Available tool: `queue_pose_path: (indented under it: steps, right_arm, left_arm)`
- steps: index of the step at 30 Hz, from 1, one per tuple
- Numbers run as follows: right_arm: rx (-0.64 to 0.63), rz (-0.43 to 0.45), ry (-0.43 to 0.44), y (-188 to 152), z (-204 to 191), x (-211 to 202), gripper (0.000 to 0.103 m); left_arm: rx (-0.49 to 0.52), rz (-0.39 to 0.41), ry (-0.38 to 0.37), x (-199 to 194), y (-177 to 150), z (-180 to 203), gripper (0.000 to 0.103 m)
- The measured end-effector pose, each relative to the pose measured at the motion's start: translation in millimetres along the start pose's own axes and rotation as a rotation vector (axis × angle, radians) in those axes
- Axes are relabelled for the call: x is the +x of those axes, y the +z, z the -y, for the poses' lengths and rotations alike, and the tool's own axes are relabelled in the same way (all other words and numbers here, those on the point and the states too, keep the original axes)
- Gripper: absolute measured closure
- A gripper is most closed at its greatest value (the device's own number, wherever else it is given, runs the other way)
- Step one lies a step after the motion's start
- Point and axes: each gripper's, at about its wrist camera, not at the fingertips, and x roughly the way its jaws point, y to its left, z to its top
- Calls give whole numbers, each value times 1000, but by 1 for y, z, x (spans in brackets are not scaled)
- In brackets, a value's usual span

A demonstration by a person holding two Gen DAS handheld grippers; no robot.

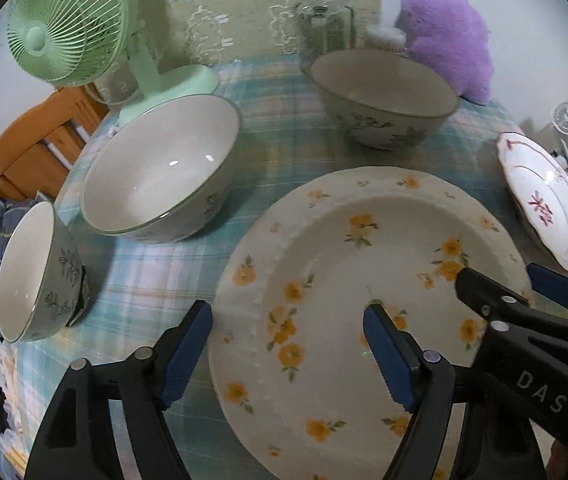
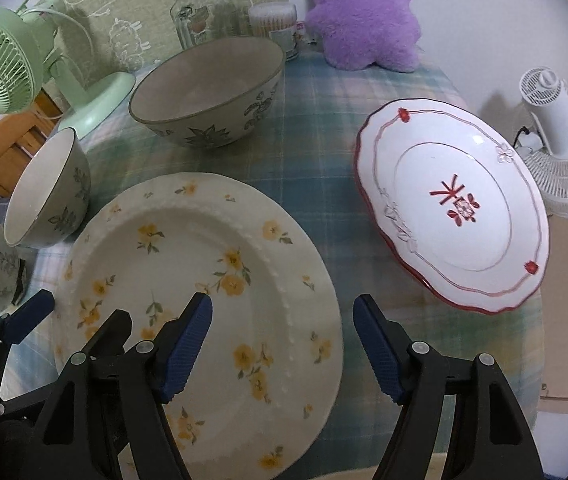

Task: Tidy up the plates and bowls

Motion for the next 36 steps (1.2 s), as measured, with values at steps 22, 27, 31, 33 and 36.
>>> queue_pose_path:
  steps: [22,27,31,33,36]
  right_arm:
    - [-8,-64,26,6,0,24,38]
    - [-48,-68,38,6,-3,23,38]
    - [-31,-68,10,7,-8,24,38]
    - [-25,-62,-5,6,-11,22,38]
    - [-37,-52,-27,5,-15,20,38]
  left_arm:
    - [-36,-65,-55,23,3,-17,35]
    - [-56,-67,-63,27,5,-19,35]
    - [-73,-66,-68,30,7,-22,34]
    - [-78,-64,-65,29,7,-22,35]
    - [-64,-59,-69,28,6,-24,36]
